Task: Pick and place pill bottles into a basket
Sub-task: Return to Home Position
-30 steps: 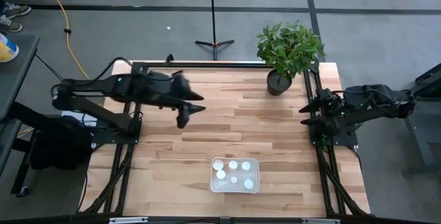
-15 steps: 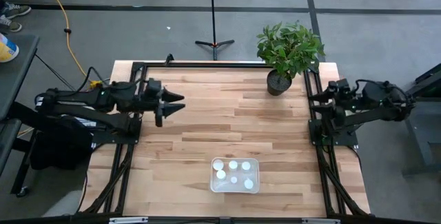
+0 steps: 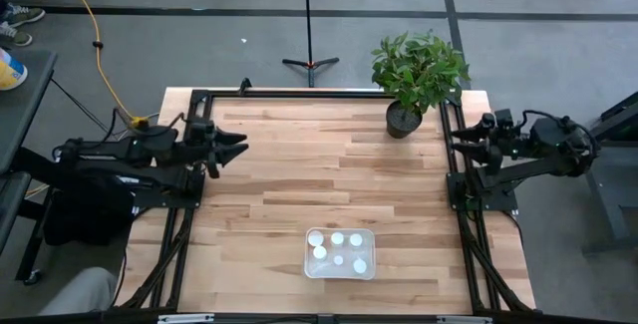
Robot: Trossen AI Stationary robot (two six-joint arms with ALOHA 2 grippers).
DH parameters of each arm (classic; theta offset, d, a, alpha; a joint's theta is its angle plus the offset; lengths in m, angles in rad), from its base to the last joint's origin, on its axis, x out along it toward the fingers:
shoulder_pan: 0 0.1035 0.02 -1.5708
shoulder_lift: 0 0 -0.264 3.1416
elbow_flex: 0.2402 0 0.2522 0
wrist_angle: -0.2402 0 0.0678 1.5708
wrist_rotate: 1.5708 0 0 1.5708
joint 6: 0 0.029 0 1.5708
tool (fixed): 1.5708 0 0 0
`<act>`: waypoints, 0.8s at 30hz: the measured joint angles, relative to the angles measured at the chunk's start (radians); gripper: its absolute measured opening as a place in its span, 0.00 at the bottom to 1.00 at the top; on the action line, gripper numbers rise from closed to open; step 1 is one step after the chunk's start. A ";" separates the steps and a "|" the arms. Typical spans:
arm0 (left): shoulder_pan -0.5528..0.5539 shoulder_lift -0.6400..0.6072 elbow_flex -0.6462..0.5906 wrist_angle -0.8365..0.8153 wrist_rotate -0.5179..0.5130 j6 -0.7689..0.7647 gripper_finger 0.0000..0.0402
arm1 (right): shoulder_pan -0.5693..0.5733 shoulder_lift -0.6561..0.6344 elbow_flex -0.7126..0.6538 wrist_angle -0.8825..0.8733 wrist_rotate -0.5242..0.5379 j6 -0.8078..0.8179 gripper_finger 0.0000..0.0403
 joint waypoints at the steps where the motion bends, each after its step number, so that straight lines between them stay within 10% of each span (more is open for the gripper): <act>1: 0.000 -0.017 -0.009 0.000 -0.003 -0.003 0.55 | 0.000 0.000 0.000 -0.001 0.007 0.013 0.62; 14: 0.000 -0.155 -0.152 -0.036 -0.160 0.068 0.55 | 0.000 -0.005 -0.001 0.078 0.185 -0.279 0.62; 24: 0.000 -0.172 -0.219 0.004 -0.160 0.086 0.55 | 0.000 -0.052 -0.127 0.308 0.132 -0.422 0.62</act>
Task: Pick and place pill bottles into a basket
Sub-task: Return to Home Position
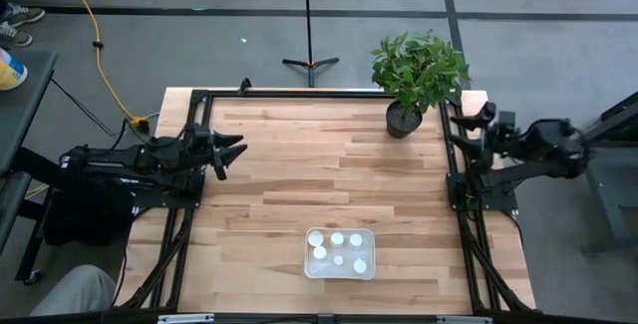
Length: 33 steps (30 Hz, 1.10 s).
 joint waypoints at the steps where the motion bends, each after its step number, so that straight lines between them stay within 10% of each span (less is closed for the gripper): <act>1: 0.000 0.000 0.000 0.003 0.000 0.008 0.55 | 0.000 -0.022 -0.048 0.065 0.002 -0.013 0.62; 24: 0.000 -0.187 -0.096 0.040 0.227 0.100 0.55 | -0.007 -0.129 -0.644 0.760 -0.189 0.103 0.62; 33: 0.000 -0.236 -0.128 0.028 0.255 0.120 0.55 | -0.069 -0.128 -0.687 0.770 -0.254 0.156 0.62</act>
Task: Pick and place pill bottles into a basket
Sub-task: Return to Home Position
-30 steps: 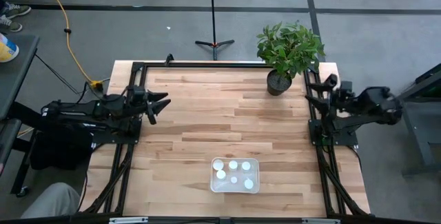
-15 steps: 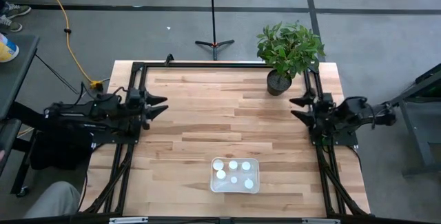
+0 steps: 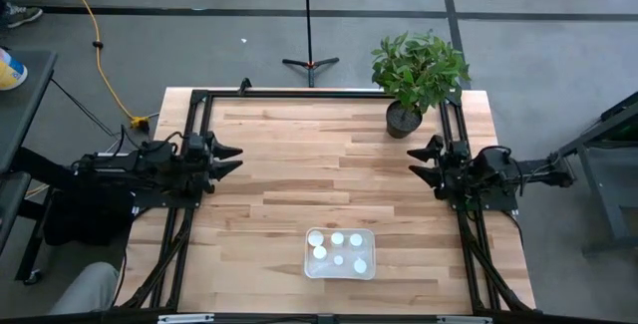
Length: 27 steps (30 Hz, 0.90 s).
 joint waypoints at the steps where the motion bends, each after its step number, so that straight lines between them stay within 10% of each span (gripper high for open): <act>1: 0.000 -0.001 -0.011 0.005 0.000 0.000 0.55 | -0.008 0.000 0.000 -0.001 -0.011 0.002 0.62; 27: 0.000 0.000 -0.196 0.203 -0.025 0.034 0.55 | -0.079 0.000 0.000 -0.102 0.024 0.019 0.62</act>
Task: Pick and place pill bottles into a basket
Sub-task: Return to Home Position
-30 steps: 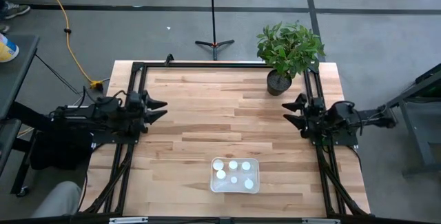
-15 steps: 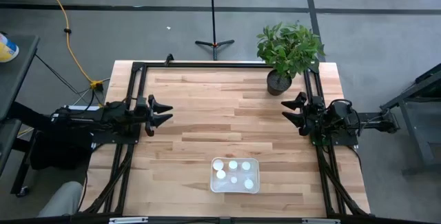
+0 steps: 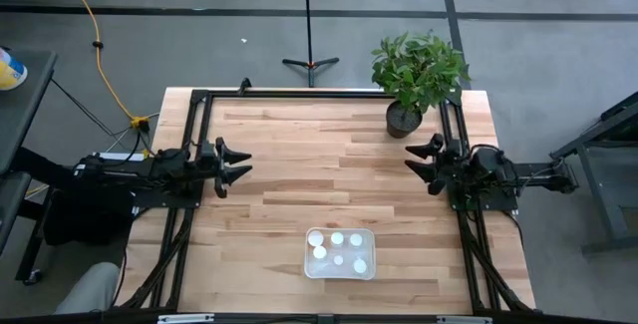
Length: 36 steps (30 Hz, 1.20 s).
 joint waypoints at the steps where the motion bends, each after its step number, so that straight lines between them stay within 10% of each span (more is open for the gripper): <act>1: 0.000 0.001 0.000 0.000 0.000 0.016 0.55 | 0.000 0.000 0.000 -0.025 0.022 0.022 0.62; 10: 0.000 0.053 0.000 -0.001 0.008 0.153 0.55 | -0.001 0.009 0.005 -0.165 0.071 0.172 0.62; 18: 0.000 0.117 0.000 -0.002 0.010 0.231 0.55 | -0.002 0.006 0.004 -0.113 -0.006 -0.158 0.62; 36: 0.000 0.146 0.000 -0.002 0.011 0.224 0.55 | -0.002 0.008 0.006 -0.180 -0.036 -0.136 0.62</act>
